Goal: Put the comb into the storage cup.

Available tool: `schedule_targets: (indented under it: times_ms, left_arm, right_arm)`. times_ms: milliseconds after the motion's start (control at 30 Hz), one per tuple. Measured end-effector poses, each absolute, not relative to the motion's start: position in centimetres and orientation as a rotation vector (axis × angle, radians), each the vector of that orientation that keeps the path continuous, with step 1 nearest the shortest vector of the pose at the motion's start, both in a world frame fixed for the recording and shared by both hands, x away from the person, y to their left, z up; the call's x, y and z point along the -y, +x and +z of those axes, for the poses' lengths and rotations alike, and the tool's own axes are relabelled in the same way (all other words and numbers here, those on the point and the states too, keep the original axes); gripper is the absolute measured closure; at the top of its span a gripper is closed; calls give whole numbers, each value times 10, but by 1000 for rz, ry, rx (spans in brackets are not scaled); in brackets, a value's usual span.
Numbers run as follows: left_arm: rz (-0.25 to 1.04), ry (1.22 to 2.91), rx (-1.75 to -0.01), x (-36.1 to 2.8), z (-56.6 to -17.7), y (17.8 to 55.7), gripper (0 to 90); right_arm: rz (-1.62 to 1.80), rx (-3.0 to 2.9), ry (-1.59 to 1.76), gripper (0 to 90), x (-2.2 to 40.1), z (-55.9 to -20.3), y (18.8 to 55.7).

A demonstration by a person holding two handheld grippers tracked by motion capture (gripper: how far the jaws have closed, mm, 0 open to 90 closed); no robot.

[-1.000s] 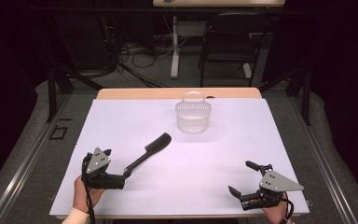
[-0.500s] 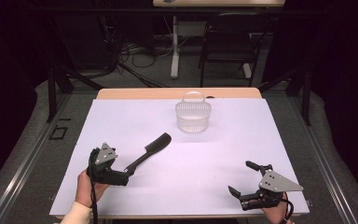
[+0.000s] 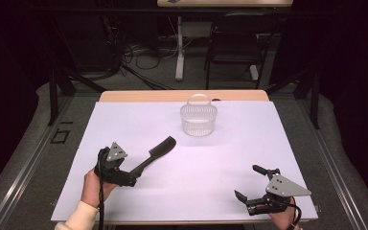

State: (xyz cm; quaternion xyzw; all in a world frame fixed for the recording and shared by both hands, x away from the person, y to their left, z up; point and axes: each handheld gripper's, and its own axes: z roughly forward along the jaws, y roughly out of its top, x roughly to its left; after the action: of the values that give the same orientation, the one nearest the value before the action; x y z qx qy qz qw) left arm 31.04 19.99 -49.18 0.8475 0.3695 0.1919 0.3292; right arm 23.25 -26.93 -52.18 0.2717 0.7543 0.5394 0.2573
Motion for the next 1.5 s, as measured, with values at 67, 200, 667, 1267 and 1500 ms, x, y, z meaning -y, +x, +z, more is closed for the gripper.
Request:
schedule_targets:
  times_ms: [67,200,667,1267,1500]
  left_arm:
    - [507,2231,-965,-196,-492,311,1]
    - [491,2253,-969,-190,-493,315,1]
    - [456,2296,-987,-184,-492,325,1]
    - [415,2378,-1014,-173,-493,339,1]
    - [407,2415,-1019,-171,-493,344,0]
  right_arm:
    - [1466,-2045,738,0,269,-522,232]
    - [1466,-2048,737,0,269,-522,232]
    - [1465,-2049,738,0,269,-522,232]
    - [1463,-2051,740,0,269,-522,233]
    - [1460,-2056,740,0,269,-522,233]
